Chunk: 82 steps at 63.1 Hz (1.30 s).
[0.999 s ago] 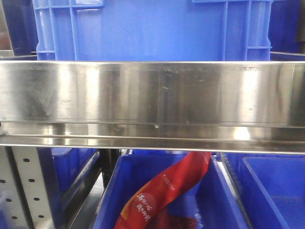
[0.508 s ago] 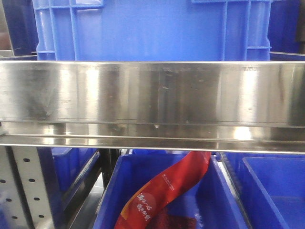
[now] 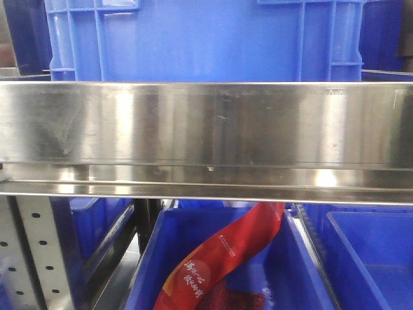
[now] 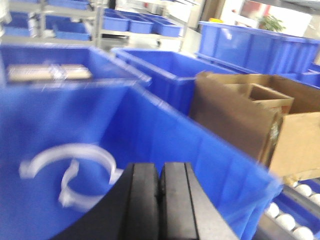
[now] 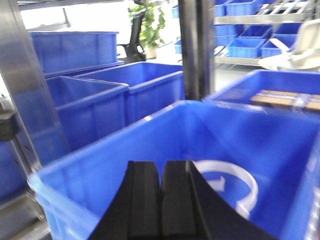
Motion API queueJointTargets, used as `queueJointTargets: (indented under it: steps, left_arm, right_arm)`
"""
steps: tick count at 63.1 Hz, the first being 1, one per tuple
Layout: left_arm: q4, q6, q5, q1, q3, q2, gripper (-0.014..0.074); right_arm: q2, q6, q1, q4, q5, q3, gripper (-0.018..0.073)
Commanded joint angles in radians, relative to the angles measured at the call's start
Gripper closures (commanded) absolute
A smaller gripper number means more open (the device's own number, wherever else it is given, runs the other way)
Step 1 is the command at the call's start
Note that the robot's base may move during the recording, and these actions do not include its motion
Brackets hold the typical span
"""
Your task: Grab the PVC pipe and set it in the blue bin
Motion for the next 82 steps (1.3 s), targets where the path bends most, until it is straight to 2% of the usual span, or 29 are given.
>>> queueJointTargets:
  steps: [1,6,16,27,32,44,54,67,82]
  left_arm:
    - [-0.028,0.0,-0.11,-0.006,0.122,-0.073,0.0708]
    - [-0.028,0.0,-0.147,-0.006,0.232,-0.138,0.0708]
    - [-0.012,0.0,-0.151,-0.006,0.397,-0.298,0.0708]
    - [0.129,0.0,-0.151,0.009,0.548,-0.441,0.0708]
    - [0.142,0.0,-0.151,0.045,0.597,-0.506,0.0708]
    - [0.142,0.0,-0.145,0.173,0.671,-0.626,0.0708]
    - [0.142,0.0,-0.055,0.266,0.68,-0.675,0.0708]
    - [0.142,0.0,-0.028,0.309,0.68,-0.682,0.0708]
    - [0.142,0.0,-0.028,0.309,0.68,-0.682,0.0708]
  right_arm:
    - [-0.078,-0.009,-0.001,-0.01,-0.088,0.104,0.0728]
    - [-0.14,-0.009,-0.001,-0.01,-0.096,0.176,0.0728]
    - [-0.263,-0.009,-0.001,-0.012,-0.096,0.31,0.0728]
    - [-0.286,-0.009,-0.001,-0.02,-0.104,0.366,0.0728]
    - [-0.286,-0.009,-0.001,-0.02,-0.104,0.366,0.0728]
    - [-0.286,-0.009,-0.001,-0.02,-0.083,0.366,0.0728]
    - [-0.286,-0.009,-0.001,-0.02,-0.079,0.366,0.0728]
    - [-0.286,-0.009,-0.001,-0.02,-0.079,0.366,0.0728]
    - [-0.286,-0.009,-0.001,-0.02,-0.081,0.366,0.0728]
